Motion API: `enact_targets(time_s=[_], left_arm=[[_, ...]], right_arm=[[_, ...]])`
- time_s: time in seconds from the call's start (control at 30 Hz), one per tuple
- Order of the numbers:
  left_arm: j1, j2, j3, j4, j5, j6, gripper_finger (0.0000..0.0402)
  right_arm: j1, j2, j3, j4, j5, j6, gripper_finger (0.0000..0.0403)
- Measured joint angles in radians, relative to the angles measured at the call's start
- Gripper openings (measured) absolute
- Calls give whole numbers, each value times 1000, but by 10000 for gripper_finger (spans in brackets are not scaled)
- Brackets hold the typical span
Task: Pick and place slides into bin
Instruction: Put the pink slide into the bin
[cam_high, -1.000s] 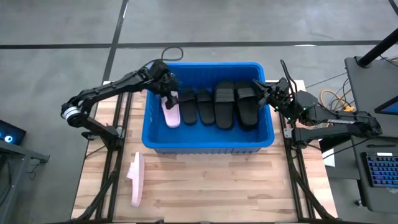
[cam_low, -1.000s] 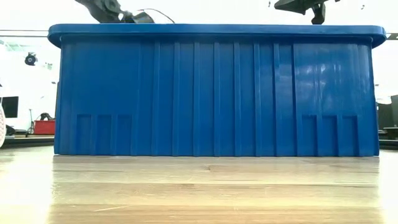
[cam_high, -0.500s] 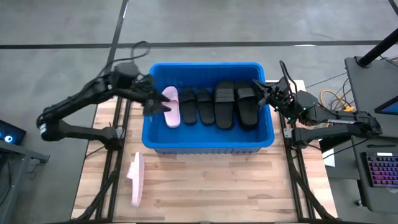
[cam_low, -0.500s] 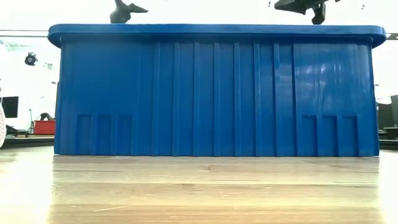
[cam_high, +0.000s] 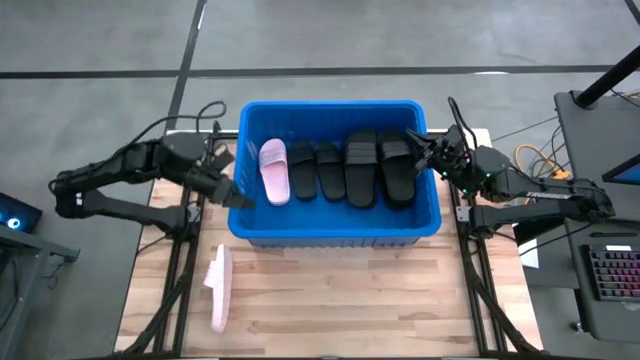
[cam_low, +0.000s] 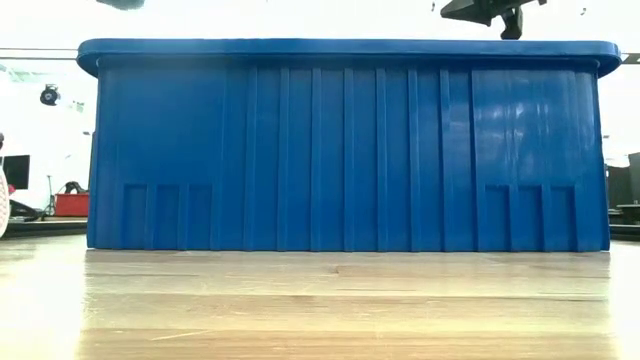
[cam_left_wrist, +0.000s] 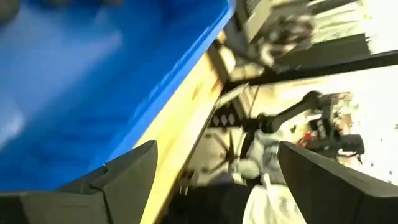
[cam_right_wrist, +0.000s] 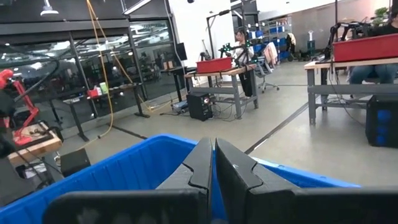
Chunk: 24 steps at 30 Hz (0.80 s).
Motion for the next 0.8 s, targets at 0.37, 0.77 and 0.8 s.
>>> enact_targets(time_s=[0.37,0.77,0.8], left_arm=[[-246,37,6,-222,-17,-123,317],[-603,299,65,-359,-35,-244,317],[-622,329,85,-402,-36,-246,317]], right_arm=[[0,0,0,-60,-84,15,13],[0,0,0,-139,-83,52,13],[0,0,0,-139,-83,53,13]])
